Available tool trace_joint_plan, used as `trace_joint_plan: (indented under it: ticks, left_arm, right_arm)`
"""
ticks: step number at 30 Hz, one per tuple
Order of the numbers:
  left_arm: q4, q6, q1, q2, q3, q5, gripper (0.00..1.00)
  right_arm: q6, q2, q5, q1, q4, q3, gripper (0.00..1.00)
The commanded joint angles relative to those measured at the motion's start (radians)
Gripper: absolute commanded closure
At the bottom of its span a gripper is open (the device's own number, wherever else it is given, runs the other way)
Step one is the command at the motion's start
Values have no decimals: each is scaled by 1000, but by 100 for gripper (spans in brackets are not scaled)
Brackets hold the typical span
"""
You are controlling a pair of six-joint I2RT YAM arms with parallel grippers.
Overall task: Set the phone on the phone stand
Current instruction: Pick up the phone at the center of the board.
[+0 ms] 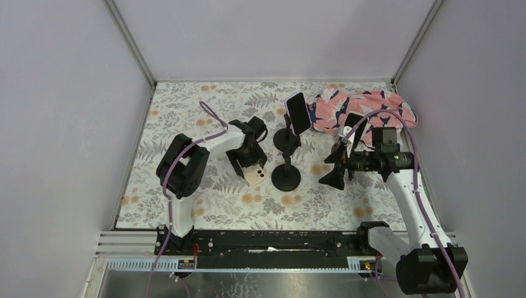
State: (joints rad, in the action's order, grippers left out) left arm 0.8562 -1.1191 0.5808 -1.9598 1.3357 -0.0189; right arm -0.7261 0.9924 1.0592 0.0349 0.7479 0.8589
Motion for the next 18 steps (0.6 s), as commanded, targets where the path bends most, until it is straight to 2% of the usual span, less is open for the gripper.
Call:
trace_joint_plan:
  ticks: [1, 6, 9, 18]
  left_arm:
    - [-3, 47, 8, 31, -49, 136, 100]
    - [21, 78, 3, 87, -47, 220, 100]
    - [24, 95, 0, 104, -48, 283, 100]
    - [24, 96, -1, 147, -50, 378, 100]
  right_arm:
    - [-187, 8, 137, -3, 136, 30, 4]
    - [-547, 26, 191, 4, 377, 92, 0]
    - [-652, 45, 168, 30, 450, 145, 0]
    - [-575, 93, -61, 332, 355, 227, 0]
